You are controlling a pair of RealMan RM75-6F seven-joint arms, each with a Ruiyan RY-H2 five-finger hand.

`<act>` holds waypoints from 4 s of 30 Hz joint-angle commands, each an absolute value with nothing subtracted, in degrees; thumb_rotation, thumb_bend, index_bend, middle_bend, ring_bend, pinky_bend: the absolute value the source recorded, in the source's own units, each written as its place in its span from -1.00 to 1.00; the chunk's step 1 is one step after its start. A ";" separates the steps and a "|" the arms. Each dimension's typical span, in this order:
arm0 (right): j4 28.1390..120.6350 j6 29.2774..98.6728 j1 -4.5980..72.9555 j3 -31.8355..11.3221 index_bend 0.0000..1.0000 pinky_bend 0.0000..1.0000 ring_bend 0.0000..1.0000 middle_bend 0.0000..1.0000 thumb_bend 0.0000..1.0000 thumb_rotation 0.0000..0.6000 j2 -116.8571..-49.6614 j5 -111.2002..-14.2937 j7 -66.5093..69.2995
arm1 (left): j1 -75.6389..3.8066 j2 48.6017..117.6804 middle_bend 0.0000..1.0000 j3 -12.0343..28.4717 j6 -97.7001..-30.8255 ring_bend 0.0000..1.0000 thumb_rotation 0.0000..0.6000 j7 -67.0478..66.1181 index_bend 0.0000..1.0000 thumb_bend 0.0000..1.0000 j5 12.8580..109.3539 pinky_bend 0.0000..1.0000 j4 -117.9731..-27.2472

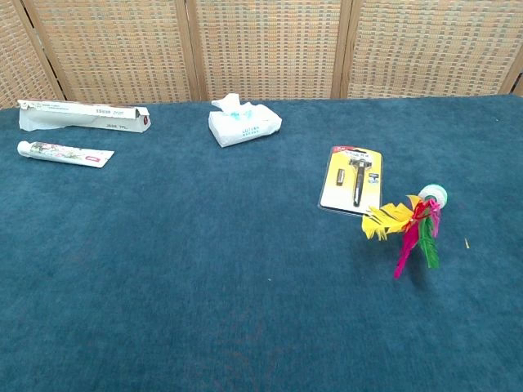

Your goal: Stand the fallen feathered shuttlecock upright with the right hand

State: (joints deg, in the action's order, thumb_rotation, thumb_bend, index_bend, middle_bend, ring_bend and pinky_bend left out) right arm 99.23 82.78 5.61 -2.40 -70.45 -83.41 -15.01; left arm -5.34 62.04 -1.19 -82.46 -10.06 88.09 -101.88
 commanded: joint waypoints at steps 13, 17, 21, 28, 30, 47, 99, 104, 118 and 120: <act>99.49 82.95 5.64 -2.29 -0.89 -1.00 -1.00 -1.00 -0.40 1.00 -70.57 -84.37 -14.83 | -5.29 62.01 -1.00 -1.22 -82.62 -1.00 1.00 -9.93 -1.00 -1.00 88.42 -1.00 -101.93; 99.41 83.09 5.69 -2.36 -0.89 -1.00 -1.00 -1.00 -0.40 1.00 -70.75 -84.71 -14.63 | -5.41 62.03 -1.00 -1.13 -82.40 -1.00 1.00 -9.76 -1.00 -1.00 88.23 -1.00 -101.88; 99.28 83.03 5.75 -2.30 -0.89 -1.00 -1.00 -1.00 -0.40 1.00 -70.96 -84.92 -14.75 | -5.43 61.99 -1.00 -1.01 -82.39 -1.00 1.00 -9.52 -1.00 -1.00 88.06 -1.00 -101.83; 99.16 82.80 5.85 -2.02 -0.89 -1.00 -1.00 -1.00 -0.40 1.00 -71.25 -85.39 -15.06 | -5.36 61.81 -1.00 -0.99 -82.50 -1.00 1.00 -9.40 -1.00 -1.00 88.02 -1.00 -101.96; 99.21 82.81 5.86 -1.93 -0.89 -1.00 -1.00 -1.00 -0.40 1.00 -71.32 -85.65 -15.12 | -5.32 61.74 -1.00 -0.99 -82.61 -1.00 1.00 -9.40 -1.00 -1.00 88.08 -1.00 -102.06; 103.92 73.29 15.67 -7.59 -0.49 -1.00 -1.00 -1.00 -0.40 1.00 -77.22 -84.96 -15.66 | -5.28 61.18 -1.00 -1.00 -82.75 -1.00 1.00 -8.11 -1.00 -1.00 88.39 -1.00 -102.35; 90.90 62.73 31.54 -11.06 -0.27 -1.00 -1.00 -0.98 -0.40 1.00 -95.08 -62.85 -31.88 | -5.91 61.29 -1.00 -1.05 -81.22 -1.00 1.00 -6.51 -1.00 -1.00 87.63 -1.00 -101.72; 89.29 62.74 31.64 -10.46 -0.22 -1.00 -1.00 -0.93 -0.40 1.00 -95.46 -62.48 -31.01 | -5.99 61.43 -1.00 -1.11 -81.05 -1.00 1.00 -6.78 -1.00 -1.00 87.64 -1.00 -101.69; 86.91 62.91 32.10 -9.87 -0.10 -1.00 -1.00 -0.83 -0.40 1.00 -96.02 -62.13 -29.96 | -6.04 61.18 -1.00 -1.12 -80.93 -1.00 1.00 -6.04 -1.00 -1.00 87.54 -1.00 -101.79; 86.82 62.98 32.06 -9.83 -0.06 -1.00 -1.00 -0.79 -0.40 1.00 -96.12 -61.94 -29.65 | -6.03 61.17 -1.00 -1.15 -80.93 -1.00 1.00 -6.05 -1.00 -1.00 87.56 -1.00 -101.79</act>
